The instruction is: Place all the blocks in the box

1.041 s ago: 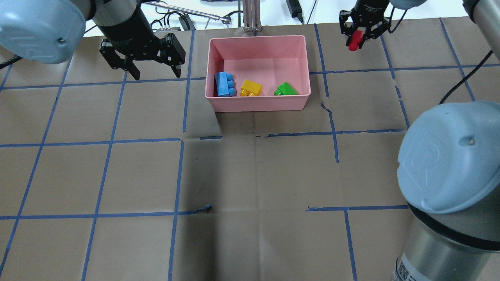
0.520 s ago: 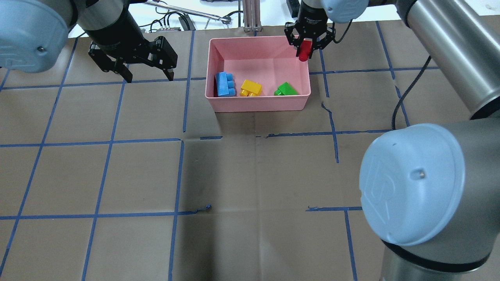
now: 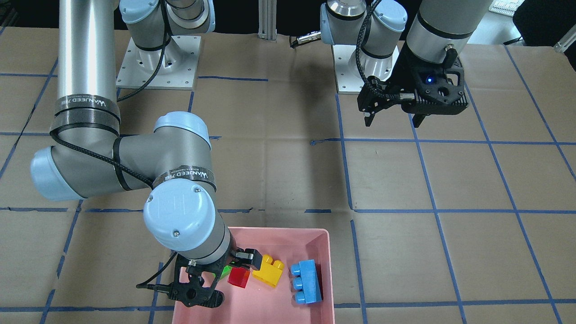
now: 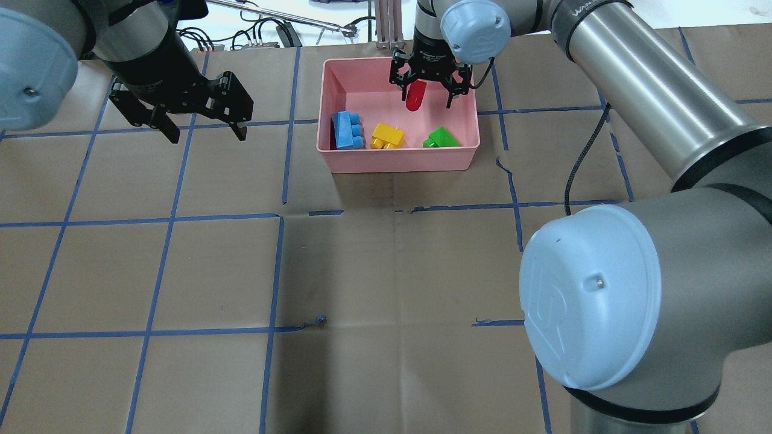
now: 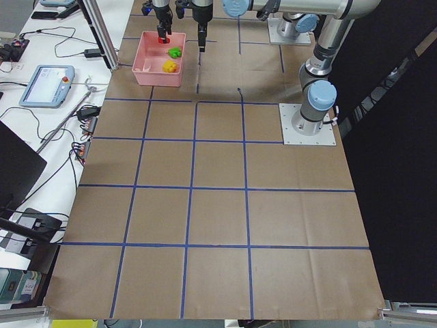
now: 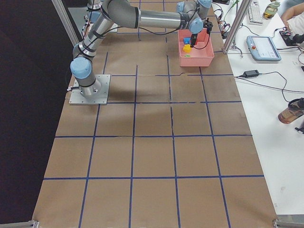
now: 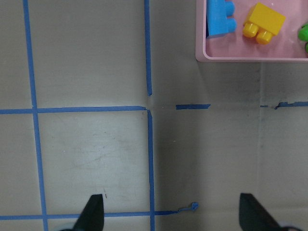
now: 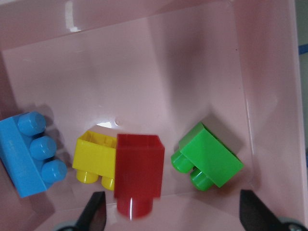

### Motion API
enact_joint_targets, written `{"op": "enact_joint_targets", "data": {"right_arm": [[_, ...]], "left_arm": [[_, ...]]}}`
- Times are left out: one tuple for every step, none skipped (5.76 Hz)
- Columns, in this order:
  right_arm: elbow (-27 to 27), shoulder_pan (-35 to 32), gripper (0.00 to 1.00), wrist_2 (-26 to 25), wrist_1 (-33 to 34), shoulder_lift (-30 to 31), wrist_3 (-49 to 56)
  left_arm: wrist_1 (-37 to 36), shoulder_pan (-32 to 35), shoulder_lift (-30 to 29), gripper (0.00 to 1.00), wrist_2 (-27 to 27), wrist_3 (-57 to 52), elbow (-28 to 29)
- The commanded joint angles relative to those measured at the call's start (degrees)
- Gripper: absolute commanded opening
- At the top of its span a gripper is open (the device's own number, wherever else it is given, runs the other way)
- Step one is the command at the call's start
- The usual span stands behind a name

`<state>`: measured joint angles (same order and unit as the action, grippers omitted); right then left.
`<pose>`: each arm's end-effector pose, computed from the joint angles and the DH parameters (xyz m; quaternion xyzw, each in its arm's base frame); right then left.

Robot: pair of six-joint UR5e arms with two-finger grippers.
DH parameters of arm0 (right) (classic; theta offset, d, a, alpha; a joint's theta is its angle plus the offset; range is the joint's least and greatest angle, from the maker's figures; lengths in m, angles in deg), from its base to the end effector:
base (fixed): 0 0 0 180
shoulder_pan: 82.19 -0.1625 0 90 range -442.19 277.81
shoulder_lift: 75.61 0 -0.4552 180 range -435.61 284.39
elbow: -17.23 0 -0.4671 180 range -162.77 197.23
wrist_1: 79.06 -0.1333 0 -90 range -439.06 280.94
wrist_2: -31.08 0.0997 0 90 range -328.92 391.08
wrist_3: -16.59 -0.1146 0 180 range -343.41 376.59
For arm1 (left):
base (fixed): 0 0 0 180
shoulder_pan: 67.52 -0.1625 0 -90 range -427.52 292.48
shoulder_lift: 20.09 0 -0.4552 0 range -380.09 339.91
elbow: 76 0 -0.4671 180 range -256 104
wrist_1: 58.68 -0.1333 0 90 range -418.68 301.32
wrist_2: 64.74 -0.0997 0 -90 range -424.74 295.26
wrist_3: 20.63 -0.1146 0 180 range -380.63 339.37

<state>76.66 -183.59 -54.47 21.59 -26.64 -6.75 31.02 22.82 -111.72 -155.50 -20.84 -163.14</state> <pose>0.3090 -0.8132 0.3072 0.1039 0.9938 0.0100 0.0375 -0.1352 -0.5819 0.5157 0.0047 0.9999 -0.0134 0.0066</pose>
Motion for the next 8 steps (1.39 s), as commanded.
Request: {"op": "enact_joint_targets", "data": {"right_arm": [[0.07,1.02,1.0,-0.5,-0.36,1.04,1.52],[-0.1,1.72,1.0,-0.67,-0.8,1.4,3.45],[0.77,4.17,1.0,-1.46,-2.28,3.49,7.91],[0.86,7.15,1.0,-1.55,-8.21,5.95,13.96],[2.34,8.75,1.0,-2.16,-14.02,11.02,17.06],[7.32,9.2,1.0,-5.48,-15.12,16.2,20.14],[14.76,9.2,0.99,-5.51,-15.04,24.26,20.26],[21.97,9.46,1.0,-5.6,-15.04,32.17,20.17]], "left_arm": [[0.04,0.01,0.39,1.0,-0.99,0.04,0.21],[0.04,-0.08,0.4,1.0,-1.0,0.04,0.21],[0.04,-0.16,0.4,1.0,-1.0,0.04,0.21],[0.04,-0.16,0.48,1.0,-1.0,0.04,0.3],[0.04,-0.16,0.4,1.0,-1.08,-0.13,0.21],[0.04,-0.16,0.4,1.0,-1.0,-0.22,0.21],[0.04,-0.25,0.4,1.0,-1.0,-0.22,0.21],[0.13,-0.25,0.48,1.0,-1.08,-0.22,0.13]]}}
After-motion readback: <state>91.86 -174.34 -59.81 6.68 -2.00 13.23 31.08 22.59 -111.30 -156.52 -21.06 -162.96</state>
